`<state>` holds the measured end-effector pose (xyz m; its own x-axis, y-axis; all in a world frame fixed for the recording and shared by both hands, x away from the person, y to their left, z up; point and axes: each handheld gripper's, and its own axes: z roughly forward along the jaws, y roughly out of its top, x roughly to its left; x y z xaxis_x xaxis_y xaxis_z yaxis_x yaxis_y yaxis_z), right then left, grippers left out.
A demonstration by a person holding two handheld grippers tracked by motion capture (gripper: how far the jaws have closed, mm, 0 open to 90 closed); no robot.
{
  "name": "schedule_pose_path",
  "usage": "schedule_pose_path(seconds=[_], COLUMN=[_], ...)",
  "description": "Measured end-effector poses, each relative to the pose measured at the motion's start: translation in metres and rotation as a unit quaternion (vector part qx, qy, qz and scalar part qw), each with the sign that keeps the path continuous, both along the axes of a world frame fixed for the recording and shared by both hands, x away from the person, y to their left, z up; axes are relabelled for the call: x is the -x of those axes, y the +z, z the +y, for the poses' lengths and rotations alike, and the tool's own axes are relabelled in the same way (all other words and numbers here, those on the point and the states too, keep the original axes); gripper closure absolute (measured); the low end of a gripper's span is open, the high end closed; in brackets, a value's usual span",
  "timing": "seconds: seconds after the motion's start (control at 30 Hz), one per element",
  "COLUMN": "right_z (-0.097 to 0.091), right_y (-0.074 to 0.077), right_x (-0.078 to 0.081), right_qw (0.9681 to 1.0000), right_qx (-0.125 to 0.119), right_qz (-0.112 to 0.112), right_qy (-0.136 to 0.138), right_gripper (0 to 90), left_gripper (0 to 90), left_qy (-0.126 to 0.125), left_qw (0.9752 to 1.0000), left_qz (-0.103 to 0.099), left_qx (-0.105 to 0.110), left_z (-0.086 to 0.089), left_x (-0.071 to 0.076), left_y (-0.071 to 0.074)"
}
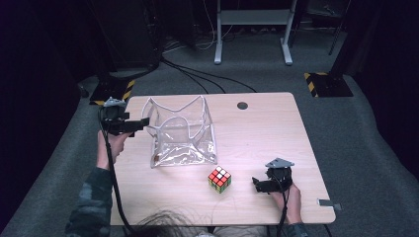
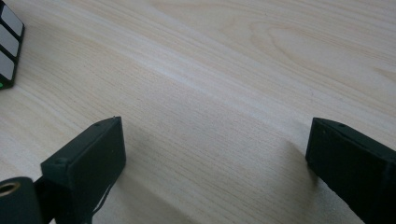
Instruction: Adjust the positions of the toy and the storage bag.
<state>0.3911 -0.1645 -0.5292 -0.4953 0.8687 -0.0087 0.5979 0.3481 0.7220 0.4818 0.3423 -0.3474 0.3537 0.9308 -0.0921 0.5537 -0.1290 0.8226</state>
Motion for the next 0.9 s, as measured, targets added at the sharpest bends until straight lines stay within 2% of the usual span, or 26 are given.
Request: schedule_pose_path(seconds=[0.1, 0.23, 0.3, 0.47, 0.57, 0.67, 0.9], right_z=[0.000, 0.000, 0.000, 0.000, 0.000, 0.000, 0.000], right_y=[0.000, 0.000, 0.000, 0.000, 0.000, 0.000, 0.000], right_x=[0.000, 0.000, 0.000, 0.000, 0.000, 0.000, 0.001], right_qw=[1.0000, 1.0000, 1.0000, 1.0000, 1.0000, 1.0000, 1.0000], right_qx=[0.000, 0.000, 0.000, -0.001, -0.001, -0.001, -0.001], right_qz=[0.000, 0.000, 0.000, 0.001, 0.001, 0.001, 0.000], right_qy=[0.000, 0.000, 0.000, -0.001, -0.001, -0.001, -0.001], right_gripper=[4.2, 4.3, 4.3, 4.4, 4.4, 4.4, 4.6], left_gripper=[16.9, 24.9, 34.7, 64.8, 74.7, 78.6, 79.7], left_qy=[0.004, 0.006, 0.007, -0.002, 0.000, 0.002, 0.003], left_qw=[0.9999, 0.9992, 0.9987, 0.9972, 0.9969, 0.9969, 0.9969], left_qz=[0.013, 0.039, 0.049, 0.075, 0.078, 0.078, 0.076], left_qx=[0.001, 0.010, 0.013, 0.003, -0.002, -0.003, 0.017], left_z=[0.000, 0.001, 0.000, -0.007, -0.011, -0.013, -0.024], left_x=[-0.010, -0.020, -0.024, -0.029, -0.030, -0.030, -0.032], left_y=[-0.002, -0.009, -0.012, -0.019, -0.020, -0.019, -0.018])
